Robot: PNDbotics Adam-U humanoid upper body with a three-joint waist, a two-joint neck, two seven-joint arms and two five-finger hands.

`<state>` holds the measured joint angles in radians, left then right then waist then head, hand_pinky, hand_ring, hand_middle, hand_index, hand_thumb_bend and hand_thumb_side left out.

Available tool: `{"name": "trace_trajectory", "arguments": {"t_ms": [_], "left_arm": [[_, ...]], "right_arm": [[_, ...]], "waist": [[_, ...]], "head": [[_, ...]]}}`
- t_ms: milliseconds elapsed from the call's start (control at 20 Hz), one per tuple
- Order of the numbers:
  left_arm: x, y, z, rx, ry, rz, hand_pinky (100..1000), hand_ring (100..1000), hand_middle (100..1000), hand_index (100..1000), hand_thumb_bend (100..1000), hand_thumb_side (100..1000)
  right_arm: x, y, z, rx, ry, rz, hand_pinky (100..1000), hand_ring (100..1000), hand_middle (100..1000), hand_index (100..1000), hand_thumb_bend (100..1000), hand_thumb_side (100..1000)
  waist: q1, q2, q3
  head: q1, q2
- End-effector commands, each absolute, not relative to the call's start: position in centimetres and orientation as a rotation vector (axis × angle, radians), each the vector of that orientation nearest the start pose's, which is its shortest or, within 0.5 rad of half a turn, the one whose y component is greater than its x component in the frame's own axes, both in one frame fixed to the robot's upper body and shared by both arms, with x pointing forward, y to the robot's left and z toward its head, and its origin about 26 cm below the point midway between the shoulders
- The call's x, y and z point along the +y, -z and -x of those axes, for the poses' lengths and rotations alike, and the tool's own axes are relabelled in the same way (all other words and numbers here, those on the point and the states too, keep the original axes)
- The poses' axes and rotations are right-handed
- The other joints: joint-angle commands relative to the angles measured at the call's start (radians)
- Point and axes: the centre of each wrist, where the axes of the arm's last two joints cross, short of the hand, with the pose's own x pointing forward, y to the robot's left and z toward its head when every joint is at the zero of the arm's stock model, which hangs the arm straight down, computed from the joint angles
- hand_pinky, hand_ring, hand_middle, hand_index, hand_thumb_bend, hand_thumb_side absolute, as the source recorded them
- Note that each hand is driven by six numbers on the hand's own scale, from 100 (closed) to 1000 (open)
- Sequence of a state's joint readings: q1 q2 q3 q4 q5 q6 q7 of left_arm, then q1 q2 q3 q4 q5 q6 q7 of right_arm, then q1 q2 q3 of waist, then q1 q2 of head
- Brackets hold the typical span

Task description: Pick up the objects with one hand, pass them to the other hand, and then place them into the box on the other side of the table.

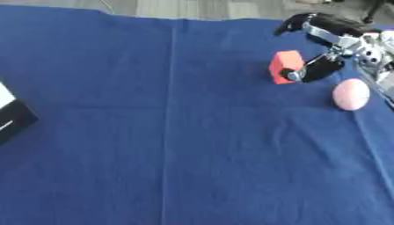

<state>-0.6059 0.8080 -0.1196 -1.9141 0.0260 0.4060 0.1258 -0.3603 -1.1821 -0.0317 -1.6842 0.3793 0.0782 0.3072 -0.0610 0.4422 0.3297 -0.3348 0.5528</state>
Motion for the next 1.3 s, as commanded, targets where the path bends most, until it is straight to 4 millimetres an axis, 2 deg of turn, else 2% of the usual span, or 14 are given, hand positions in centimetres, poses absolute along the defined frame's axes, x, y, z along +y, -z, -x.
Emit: {"name": "trace_trajectory", "arguments": {"t_ms": [50, 350, 650, 1300], "left_arm": [[28.4, -32.3, -31.0, -2.068, 0.594, -0.721, 819, 654, 656, 769, 356, 505], [28.6, -32.2, -31.0, -2.062, 0.584, -0.726, 819, 655, 655, 768, 352, 501], [28.7, -32.2, -31.0, -2.058, 0.577, -0.730, 819, 656, 653, 767, 351, 503], [28.6, -32.2, -30.9, -2.064, 0.568, -0.727, 825, 657, 650, 762, 333, 512]], "right_arm": [[-43.0, -33.3, -30.3, -1.330, -1.263, 1.328, 949, 912, 877, 860, 361, 100], [-43.9, -33.5, -30.1, -1.296, -1.239, 1.360, 953, 916, 886, 869, 346, 100], [-44.7, -33.5, -29.9, -1.250, -1.227, 1.379, 958, 919, 897, 886, 373, 100], [-45.3, -33.6, -29.8, -1.214, -1.215, 1.400, 962, 920, 899, 894, 366, 100]], "waist": [[0.004, -0.015, 0.005], [0.005, -0.001, 0.012], [0.004, 0.009, 0.015], [0.004, 0.032, 0.026]], "head": [[-0.010, -0.022], [-0.019, -0.030], [-0.026, -0.037], [-0.049, -0.062]]}}
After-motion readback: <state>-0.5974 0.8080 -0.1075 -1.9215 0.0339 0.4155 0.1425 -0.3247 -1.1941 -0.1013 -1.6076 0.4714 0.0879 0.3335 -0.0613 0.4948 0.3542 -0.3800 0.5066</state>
